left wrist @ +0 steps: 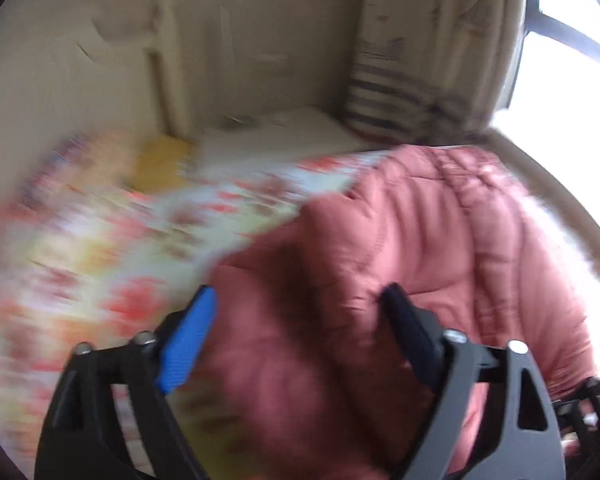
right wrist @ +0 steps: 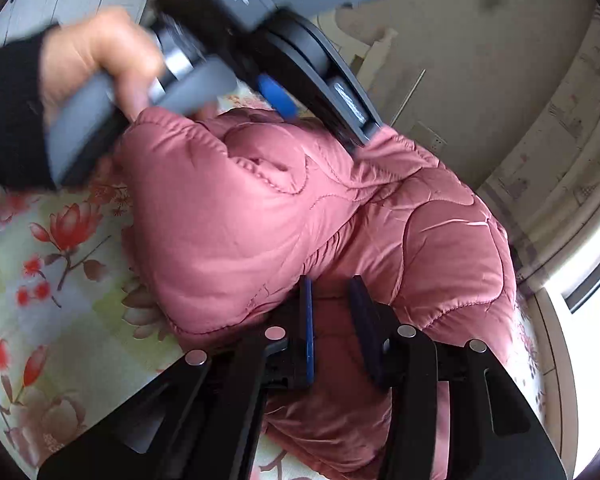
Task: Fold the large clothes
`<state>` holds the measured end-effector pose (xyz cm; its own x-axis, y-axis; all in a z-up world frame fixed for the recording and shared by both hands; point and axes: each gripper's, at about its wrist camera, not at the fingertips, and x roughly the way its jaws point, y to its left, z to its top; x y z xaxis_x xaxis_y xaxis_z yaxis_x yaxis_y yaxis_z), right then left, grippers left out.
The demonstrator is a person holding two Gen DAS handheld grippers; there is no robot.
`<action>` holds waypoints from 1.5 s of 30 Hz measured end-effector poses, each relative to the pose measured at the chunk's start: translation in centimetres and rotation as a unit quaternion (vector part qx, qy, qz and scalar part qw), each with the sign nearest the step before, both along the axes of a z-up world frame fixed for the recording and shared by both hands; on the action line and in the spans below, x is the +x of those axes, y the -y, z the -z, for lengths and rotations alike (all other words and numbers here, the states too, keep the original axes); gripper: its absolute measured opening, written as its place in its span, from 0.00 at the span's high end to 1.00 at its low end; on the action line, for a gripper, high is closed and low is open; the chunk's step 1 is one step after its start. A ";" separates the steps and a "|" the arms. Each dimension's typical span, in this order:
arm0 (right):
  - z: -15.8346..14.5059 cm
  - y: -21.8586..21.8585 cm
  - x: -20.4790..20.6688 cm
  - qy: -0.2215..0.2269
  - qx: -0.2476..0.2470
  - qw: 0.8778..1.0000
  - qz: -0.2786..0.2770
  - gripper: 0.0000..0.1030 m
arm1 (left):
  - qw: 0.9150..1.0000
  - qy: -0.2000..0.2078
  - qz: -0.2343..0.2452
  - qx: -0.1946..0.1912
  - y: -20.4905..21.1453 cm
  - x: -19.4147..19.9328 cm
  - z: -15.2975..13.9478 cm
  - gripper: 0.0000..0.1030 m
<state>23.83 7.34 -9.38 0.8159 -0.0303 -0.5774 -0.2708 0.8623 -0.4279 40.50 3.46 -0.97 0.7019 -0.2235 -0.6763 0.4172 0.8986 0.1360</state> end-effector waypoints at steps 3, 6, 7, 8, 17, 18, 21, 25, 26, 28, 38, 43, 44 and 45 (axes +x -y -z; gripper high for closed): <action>0.3 -0.4 -0.9 0.011 -0.001 1.000 0.002 0.55 | 0.993 0.080 -0.077 0.035 -0.1 -2.1 -4.7 0.05; 0.5 0.2 -0.5 0.013 0.002 1.000 0.000 0.55 | 0.997 0.079 0.008 -0.027 2.5 -4.1 -7.8 0.02; 0.5 0.2 -0.6 0.013 0.002 1.000 -0.002 0.55 | 0.996 0.067 0.043 -0.029 4.3 -4.2 -7.7 0.02; 0.5 0.8 -0.2 0.014 0.001 1.000 -0.004 0.55 | 0.997 0.066 0.049 -0.014 5.7 -4.0 -7.0 0.02; -3.5 7.2 -1.9 -0.028 0.176 0.977 -0.117 0.55 | 0.998 0.028 0.033 0.049 6.7 -0.5 3.5 0.02; -5.3 10.0 -2.0 -0.024 0.252 0.958 -0.135 0.55 | 0.998 0.038 0.029 0.042 6.0 -0.8 3.7 0.02; -9.2 16.8 -0.4 0.052 0.326 0.940 -0.084 0.55 | 0.999 0.047 0.020 0.009 4.8 -1.1 4.6 0.02; -10.8 23.0 8.8 0.045 0.325 0.944 0.021 0.55 | 0.999 0.046 0.007 -0.016 4.2 -1.7 4.5 0.02; -10.4 23.5 11.2 0.026 0.321 0.946 0.032 0.55 | 0.999 0.048 0.005 -0.014 4.4 -1.9 4.3 0.02; -9.0 23.8 15.7 -0.018 0.319 0.947 0.039 0.55 | 0.998 0.054 0.002 -0.011 4.7 -2.3 4.2 0.02; 0.1 19.7 22.3 -0.171 0.264 0.949 0.033 0.55 | 0.998 0.060 -0.011 -0.020 4.5 -2.5 4.6 0.02; -3.9 20.4 22.0 -0.157 0.241 0.956 0.052 0.55 | 0.998 0.064 -0.012 -0.018 4.3 -2.6 4.5 0.02; -4.7 21.3 21.5 -0.141 0.263 0.953 0.057 0.55 | 0.998 0.065 -0.013 -0.020 4.2 -2.7 4.5 0.02; -5.6 22.1 20.6 -0.123 0.289 0.948 0.058 0.55 | 0.998 0.065 -0.014 -0.021 4.1 -2.6 4.5 0.02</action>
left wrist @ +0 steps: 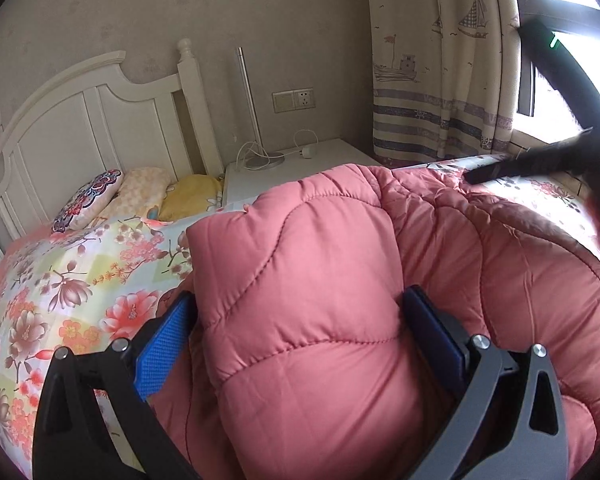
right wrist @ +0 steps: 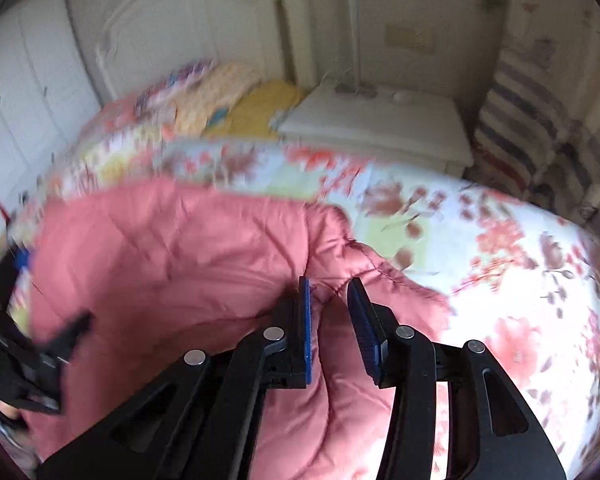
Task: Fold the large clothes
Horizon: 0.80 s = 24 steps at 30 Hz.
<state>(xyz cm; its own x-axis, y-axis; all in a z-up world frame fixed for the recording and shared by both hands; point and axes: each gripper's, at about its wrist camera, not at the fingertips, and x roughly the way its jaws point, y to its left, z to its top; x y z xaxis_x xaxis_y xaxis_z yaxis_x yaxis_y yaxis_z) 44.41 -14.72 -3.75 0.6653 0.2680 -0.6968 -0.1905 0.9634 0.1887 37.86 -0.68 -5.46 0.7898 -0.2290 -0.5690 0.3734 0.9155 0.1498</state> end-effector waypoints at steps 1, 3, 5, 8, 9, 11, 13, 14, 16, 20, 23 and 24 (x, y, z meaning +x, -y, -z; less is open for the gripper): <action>-1.1 0.5 -1.6 0.020 0.026 0.999 0.004 0.55 | 1.000 0.001 -0.001 0.000 0.0 0.0 0.0 0.02; -1.9 0.4 -4.1 0.037 0.042 0.998 -0.005 0.55 | 1.000 0.002 -0.002 0.000 0.0 -0.1 0.0 0.02; -1.5 -0.6 -5.9 0.031 0.027 0.999 -0.021 0.55 | 1.000 0.000 -0.003 -0.002 0.0 0.0 0.0 0.02; 1.3 -2.9 -7.6 0.010 -0.024 0.999 -0.044 0.55 | 1.000 0.003 -0.005 -0.003 0.0 -0.2 0.0 0.02; 2.1 -3.9 -8.1 0.031 -0.054 0.997 -0.042 0.55 | 1.000 0.003 -0.006 -0.003 0.1 -0.2 0.0 0.02; 3.4 -5.7 -8.5 0.066 -0.121 0.990 -0.042 0.55 | 1.000 0.002 -0.009 0.001 0.1 -0.1 0.0 0.02; 3.4 -6.0 -7.8 0.055 -0.124 0.990 -0.031 0.55 | 1.000 -0.003 -0.011 0.002 0.1 0.2 0.1 0.02; 3.1 -6.1 -7.6 0.046 -0.124 0.991 -0.030 0.55 | 1.000 -0.006 -0.011 0.000 0.0 0.2 0.1 0.02; 1.3 -6.1 -8.0 0.032 -0.127 0.991 -0.021 0.55 | 1.000 -0.006 -0.011 -0.003 0.0 0.2 0.1 0.02; -1.8 -6.4 -12.5 0.069 -0.085 0.993 -0.042 0.55 | 1.000 -0.003 -0.013 -0.007 -0.2 0.1 0.1 0.02; -0.6 -7.1 -14.9 0.062 -0.090 0.993 -0.050 0.55 | 1.000 -0.001 -0.015 -0.009 -0.3 0.1 0.1 0.02; 1.2 -7.3 -14.8 0.044 -0.098 0.993 -0.048 0.55 | 1.000 -0.002 -0.012 -0.010 -0.3 0.1 0.1 0.02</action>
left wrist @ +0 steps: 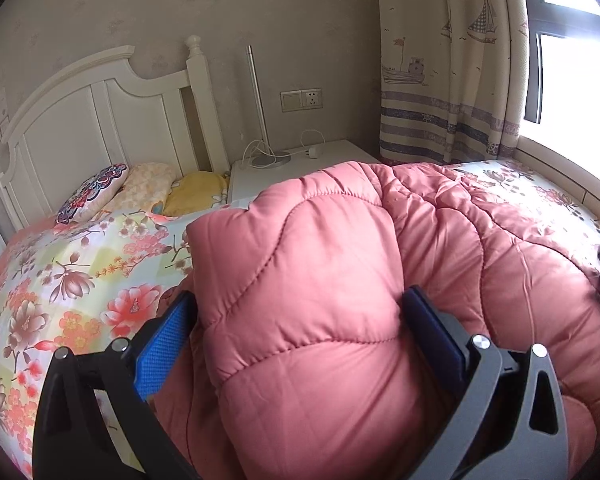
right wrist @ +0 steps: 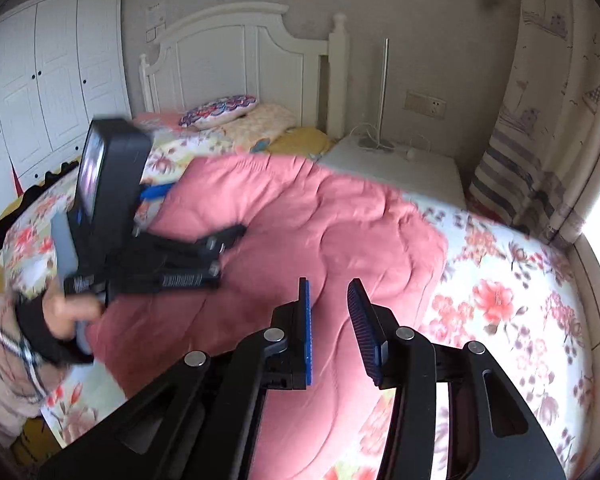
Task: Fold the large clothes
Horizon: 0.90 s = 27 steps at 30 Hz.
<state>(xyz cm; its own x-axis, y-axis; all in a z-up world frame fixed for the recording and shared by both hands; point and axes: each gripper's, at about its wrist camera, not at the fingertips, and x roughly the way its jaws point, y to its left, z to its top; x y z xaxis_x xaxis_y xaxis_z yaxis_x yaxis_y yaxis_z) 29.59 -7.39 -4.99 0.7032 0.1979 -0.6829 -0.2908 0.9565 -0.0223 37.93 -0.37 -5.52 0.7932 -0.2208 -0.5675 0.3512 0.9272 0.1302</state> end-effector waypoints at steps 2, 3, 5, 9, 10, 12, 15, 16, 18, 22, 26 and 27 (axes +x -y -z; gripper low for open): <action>1.3 0.1 -0.3 0.026 0.003 1.000 -0.001 0.55 | 1.000 0.001 0.003 0.003 0.2 -0.1 0.1 0.02; 1.2 0.2 -0.2 0.025 0.008 1.000 0.003 0.55 | 1.000 0.001 0.003 0.006 0.2 -0.1 0.1 0.02; 0.2 -0.1 -0.3 0.010 0.001 1.000 0.014 0.55 | 1.000 0.000 0.002 0.008 0.2 -0.1 0.0 0.02; -2.2 -0.2 -3.3 0.042 0.032 0.999 -0.002 0.55 | 1.000 -0.005 0.000 0.001 0.1 0.0 0.1 0.02; -1.5 -0.1 -3.6 0.032 0.030 0.999 0.000 0.55 | 1.000 -0.005 -0.001 0.000 0.1 0.0 0.1 0.02; 0.7 -0.1 -3.4 0.016 0.021 1.000 -0.007 0.55 | 1.000 -0.002 0.004 0.000 0.2 -0.1 0.0 0.02; 1.3 0.7 -3.2 0.018 0.045 0.999 -0.013 0.55 | 1.000 0.001 0.003 0.010 0.5 -0.2 0.1 0.02; 0.5 0.9 -3.1 0.007 0.053 0.999 -0.001 0.55 | 1.000 0.000 0.002 0.010 0.5 -0.2 0.0 0.02; -0.8 0.4 -3.7 0.021 0.040 0.999 0.010 0.55 | 1.000 -0.004 -0.001 0.008 0.3 -0.1 0.1 0.02; 0.5 -0.2 -4.7 0.037 0.019 0.999 0.009 0.55 | 1.000 -0.012 0.001 -0.003 0.0 -0.1 0.0 0.02; 0.0 0.4 -5.1 0.032 0.018 0.999 0.015 0.55 | 1.000 -0.016 -0.003 0.013 0.4 -0.4 -0.4 0.02; -0.4 0.6 -5.4 0.026 0.020 0.999 0.018 0.55 | 1.000 -0.017 -0.005 0.016 0.4 -0.5 -0.5 0.02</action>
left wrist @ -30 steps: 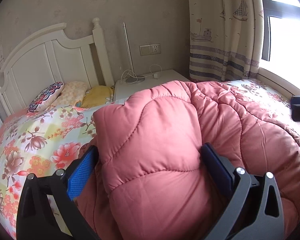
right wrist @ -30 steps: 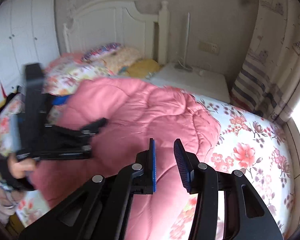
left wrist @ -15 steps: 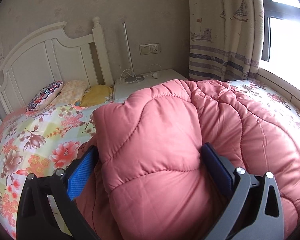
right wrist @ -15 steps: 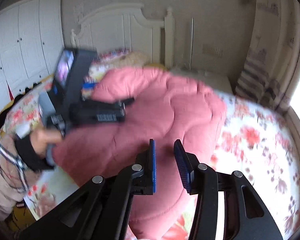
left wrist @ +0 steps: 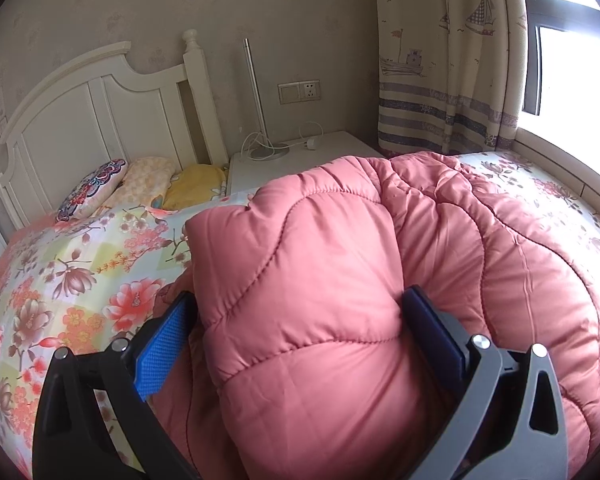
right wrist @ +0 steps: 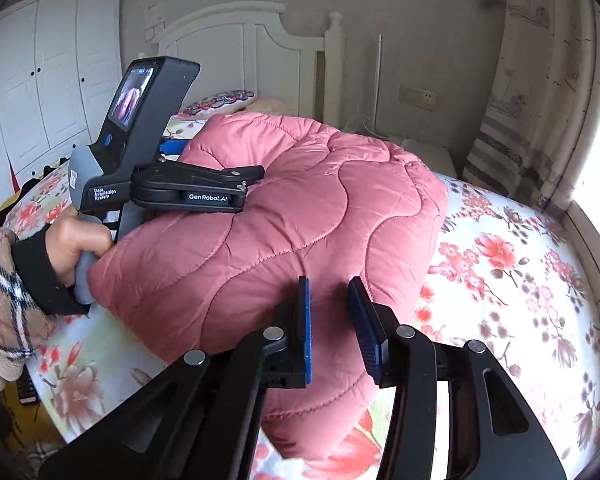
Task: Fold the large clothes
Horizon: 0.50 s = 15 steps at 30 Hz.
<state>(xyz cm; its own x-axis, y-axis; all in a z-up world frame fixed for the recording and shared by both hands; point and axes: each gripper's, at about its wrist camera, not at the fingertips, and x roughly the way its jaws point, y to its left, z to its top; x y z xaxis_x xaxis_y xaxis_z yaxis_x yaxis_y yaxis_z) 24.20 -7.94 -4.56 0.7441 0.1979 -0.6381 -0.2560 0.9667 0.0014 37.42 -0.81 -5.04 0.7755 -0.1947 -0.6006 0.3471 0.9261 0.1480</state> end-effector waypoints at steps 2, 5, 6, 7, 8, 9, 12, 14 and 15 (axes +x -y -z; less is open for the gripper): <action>-1.1 0.5 -0.8 0.005 0.017 1.000 -0.006 0.55 | 1.000 -0.003 -0.005 0.006 0.1 -0.2 -0.3 0.02; -2.6 1.4 -2.9 0.066 0.047 0.997 -0.006 0.55 | 1.000 -0.004 -0.012 0.012 0.2 -0.5 -0.4 0.02; -2.8 1.6 -3.3 0.072 0.056 0.996 -0.009 0.55 | 1.000 -0.002 -0.015 0.013 0.2 -0.7 -0.6 0.02; -2.7 1.7 -3.2 0.060 0.058 0.996 -0.011 0.55 | 1.000 0.001 -0.020 0.016 0.2 -0.9 -0.8 0.02; -2.5 1.7 -3.0 0.034 0.054 0.998 -0.009 0.55 | 0.999 0.006 -0.027 0.022 0.2 -1.3 -1.3 0.02; -2.4 1.7 -2.8 0.009 0.053 0.999 -0.009 0.55 | 0.999 0.017 -0.039 0.032 0.2 -1.8 -1.9 0.02; -5.2 2.7 -5.7 0.037 0.113 0.992 -0.045 0.55 | 0.989 0.107 -0.091 0.053 -0.2 -5.4 -5.7 0.02; -8.3 3.2 -9.4 0.132 0.128 0.981 -0.066 0.55 | 0.980 0.162 -0.108 0.030 -1.2 -9.0 -9.1 0.02; -9.6 3.4 -11.4 0.189 0.125 0.971 -0.076 0.55 | 0.978 0.177 -0.112 0.013 -1.6 -10.6 -10.5 0.02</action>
